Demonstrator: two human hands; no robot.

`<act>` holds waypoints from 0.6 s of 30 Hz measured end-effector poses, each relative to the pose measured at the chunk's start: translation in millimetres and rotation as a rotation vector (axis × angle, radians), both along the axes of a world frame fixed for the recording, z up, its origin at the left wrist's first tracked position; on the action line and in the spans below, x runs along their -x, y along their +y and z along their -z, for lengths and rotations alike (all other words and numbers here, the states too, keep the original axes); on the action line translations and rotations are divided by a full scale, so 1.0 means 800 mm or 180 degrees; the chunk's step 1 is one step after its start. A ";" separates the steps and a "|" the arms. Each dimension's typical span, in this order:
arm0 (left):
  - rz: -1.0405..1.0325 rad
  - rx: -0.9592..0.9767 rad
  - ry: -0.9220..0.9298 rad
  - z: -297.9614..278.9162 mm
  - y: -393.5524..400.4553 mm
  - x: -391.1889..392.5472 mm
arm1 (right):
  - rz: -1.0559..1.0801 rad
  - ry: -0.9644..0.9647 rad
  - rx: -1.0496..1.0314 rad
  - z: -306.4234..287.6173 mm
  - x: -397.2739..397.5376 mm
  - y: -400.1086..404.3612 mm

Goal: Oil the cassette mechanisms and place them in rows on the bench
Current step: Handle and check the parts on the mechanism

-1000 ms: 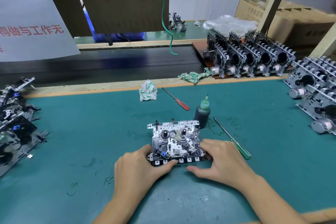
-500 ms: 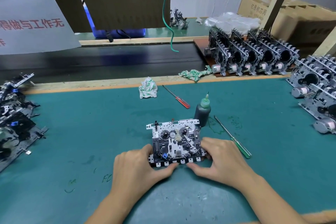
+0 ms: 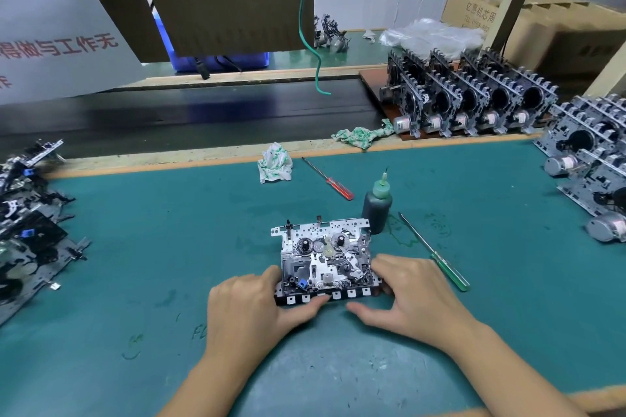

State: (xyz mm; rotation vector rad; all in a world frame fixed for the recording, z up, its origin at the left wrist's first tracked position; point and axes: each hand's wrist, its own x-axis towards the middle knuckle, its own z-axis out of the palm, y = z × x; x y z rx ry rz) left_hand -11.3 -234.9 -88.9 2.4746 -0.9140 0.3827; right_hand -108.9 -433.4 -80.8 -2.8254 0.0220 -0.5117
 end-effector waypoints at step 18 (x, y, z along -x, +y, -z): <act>0.0598 0.0142 0.0648 0.002 0.010 -0.008 | 0.0389 0.0336 -0.0320 0.004 -0.003 -0.002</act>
